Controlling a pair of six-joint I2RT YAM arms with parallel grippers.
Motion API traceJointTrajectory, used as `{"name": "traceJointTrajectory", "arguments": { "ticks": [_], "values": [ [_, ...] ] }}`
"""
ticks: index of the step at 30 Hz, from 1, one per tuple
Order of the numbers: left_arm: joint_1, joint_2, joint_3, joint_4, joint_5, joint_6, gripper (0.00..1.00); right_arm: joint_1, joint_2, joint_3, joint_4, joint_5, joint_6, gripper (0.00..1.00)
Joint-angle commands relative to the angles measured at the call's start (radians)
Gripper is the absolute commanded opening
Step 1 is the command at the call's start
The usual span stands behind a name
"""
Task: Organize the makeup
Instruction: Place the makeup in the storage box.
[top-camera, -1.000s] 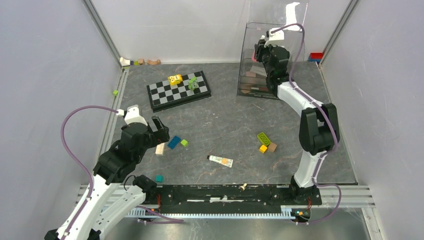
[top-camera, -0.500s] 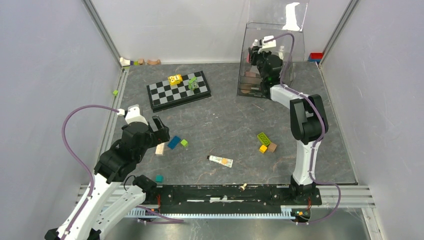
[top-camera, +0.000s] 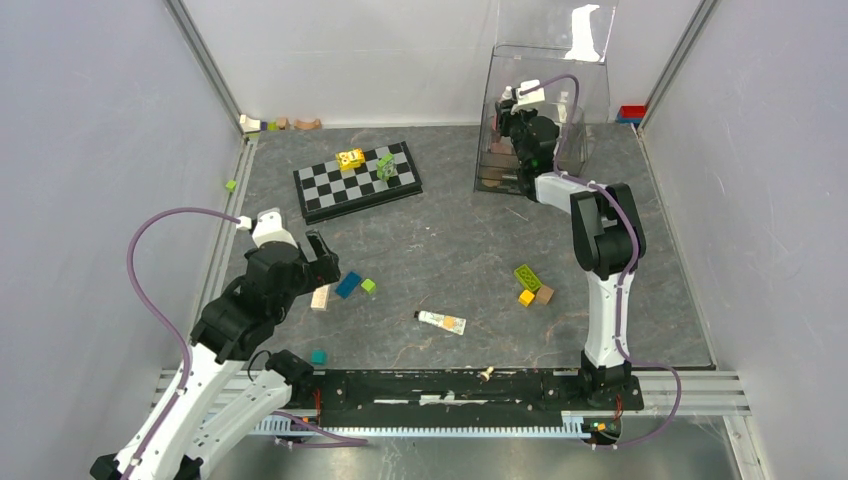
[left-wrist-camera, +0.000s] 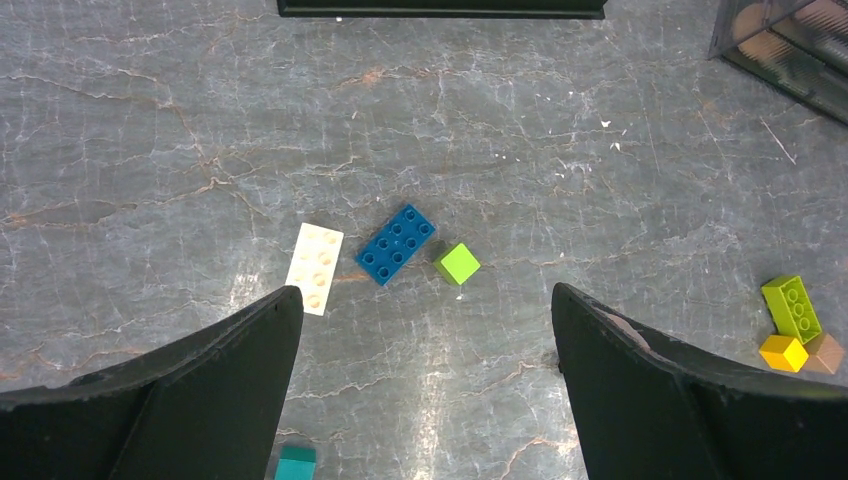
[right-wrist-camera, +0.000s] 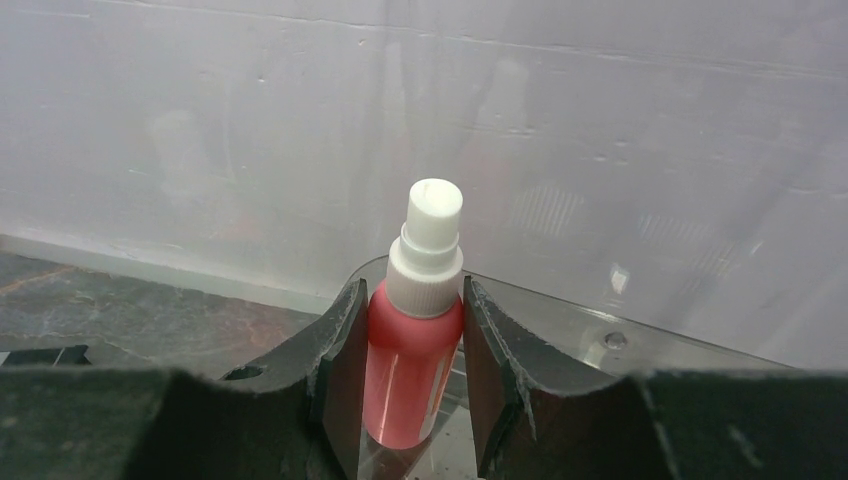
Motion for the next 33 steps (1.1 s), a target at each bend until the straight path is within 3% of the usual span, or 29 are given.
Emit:
{"name": "traceJointTrajectory", "arguments": {
  "ticks": [1,16,33],
  "values": [
    [0.009,0.007,0.002,0.030,-0.014,0.039,1.00,-0.004,0.004,0.055,0.076,0.002,-0.050,0.17],
    [0.014,0.012,0.003,0.031,-0.012,0.039,1.00,-0.008,-0.007,0.017,0.070,0.017,-0.068,0.50],
    [0.014,0.010,0.004,0.030,-0.009,0.038,1.00,-0.007,-0.126,0.030,0.052,0.025,-0.043,0.70]
  ]
}}
